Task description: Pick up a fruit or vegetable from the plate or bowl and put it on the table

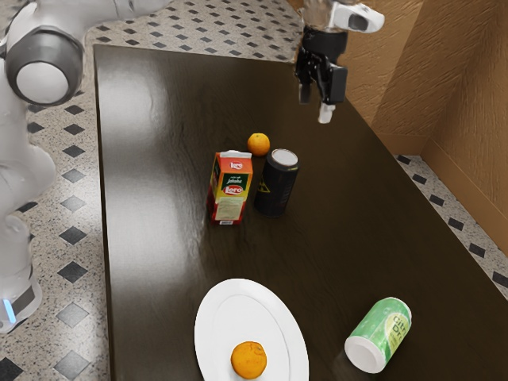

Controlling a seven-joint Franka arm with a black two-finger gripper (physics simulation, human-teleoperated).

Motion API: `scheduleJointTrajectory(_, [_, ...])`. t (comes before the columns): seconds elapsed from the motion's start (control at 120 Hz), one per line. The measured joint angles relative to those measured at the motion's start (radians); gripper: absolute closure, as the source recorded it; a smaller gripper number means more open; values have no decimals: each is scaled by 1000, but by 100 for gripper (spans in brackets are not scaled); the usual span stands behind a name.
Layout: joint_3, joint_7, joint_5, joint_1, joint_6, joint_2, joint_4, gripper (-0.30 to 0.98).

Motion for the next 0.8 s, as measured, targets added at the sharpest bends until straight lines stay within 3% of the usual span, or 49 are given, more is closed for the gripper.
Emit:
scheduleJointTrajectory(0.225, [-115,-116,-10,-55,44,207,-52,0])
scheduleJointTrajectory(0.367, [-123,-181,-15,-175,133,73,-313,0])
scheduleJointTrajectory(0.467, [-125,-221,-15,-219,219,54,-446,0])
scheduleJointTrajectory(0.8, [-130,-324,-31,-261,377,118,-504,0])
